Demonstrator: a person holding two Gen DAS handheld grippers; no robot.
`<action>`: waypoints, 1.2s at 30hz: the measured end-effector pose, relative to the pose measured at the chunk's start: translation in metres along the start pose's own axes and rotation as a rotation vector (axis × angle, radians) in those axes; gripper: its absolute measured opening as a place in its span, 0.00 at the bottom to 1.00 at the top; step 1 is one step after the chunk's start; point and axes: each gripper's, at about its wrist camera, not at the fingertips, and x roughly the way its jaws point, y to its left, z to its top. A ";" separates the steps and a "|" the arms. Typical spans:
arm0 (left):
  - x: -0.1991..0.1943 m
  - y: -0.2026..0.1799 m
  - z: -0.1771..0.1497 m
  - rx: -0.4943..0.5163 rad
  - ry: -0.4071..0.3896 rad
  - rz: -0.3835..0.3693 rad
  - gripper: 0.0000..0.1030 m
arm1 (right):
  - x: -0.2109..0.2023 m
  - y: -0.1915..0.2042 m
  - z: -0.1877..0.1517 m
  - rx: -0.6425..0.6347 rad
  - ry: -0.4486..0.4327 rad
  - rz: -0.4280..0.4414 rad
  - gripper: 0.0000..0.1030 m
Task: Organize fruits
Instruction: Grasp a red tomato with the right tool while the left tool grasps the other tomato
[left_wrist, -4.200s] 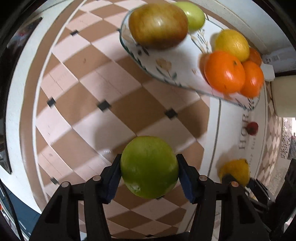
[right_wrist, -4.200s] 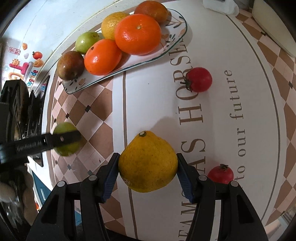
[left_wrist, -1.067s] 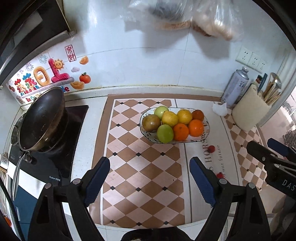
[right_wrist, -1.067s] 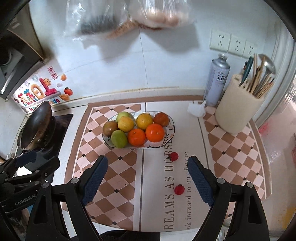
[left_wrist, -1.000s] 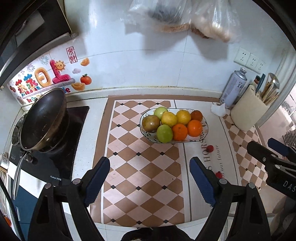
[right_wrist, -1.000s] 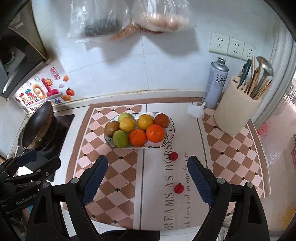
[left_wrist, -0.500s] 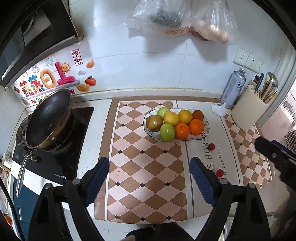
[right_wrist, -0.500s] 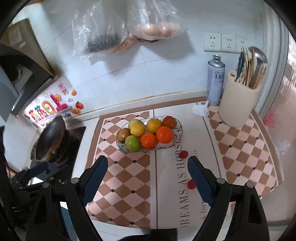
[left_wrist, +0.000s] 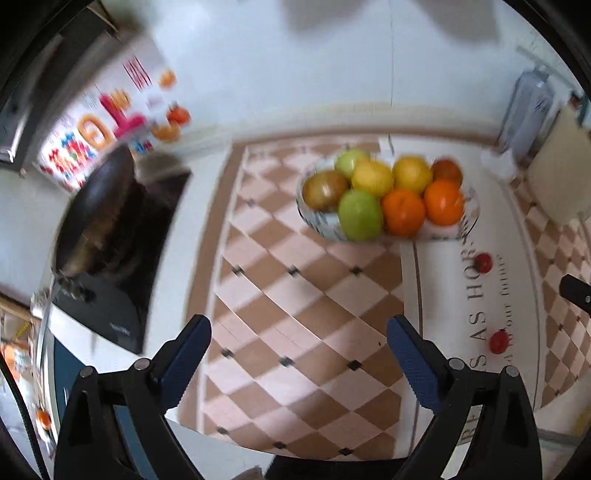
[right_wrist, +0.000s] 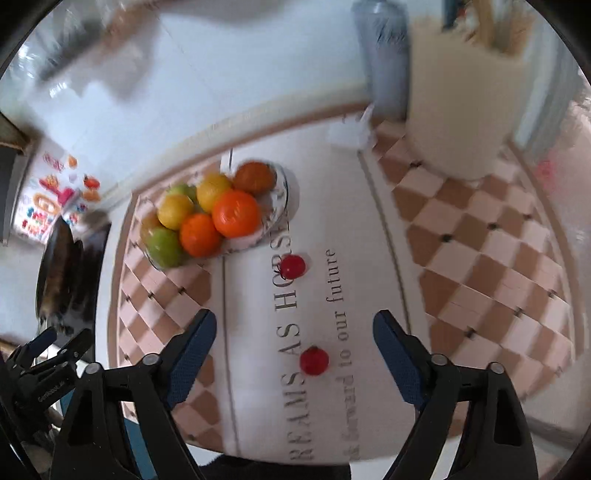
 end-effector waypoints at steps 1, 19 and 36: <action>0.013 -0.006 0.001 -0.020 0.035 -0.004 0.95 | 0.020 -0.004 0.007 -0.031 0.029 0.014 0.74; 0.096 -0.087 0.016 -0.058 0.299 -0.115 0.94 | 0.133 0.001 0.051 -0.320 0.138 0.106 0.30; 0.073 -0.221 -0.028 0.305 0.384 -0.476 0.64 | 0.056 -0.120 -0.031 -0.024 0.107 0.017 0.30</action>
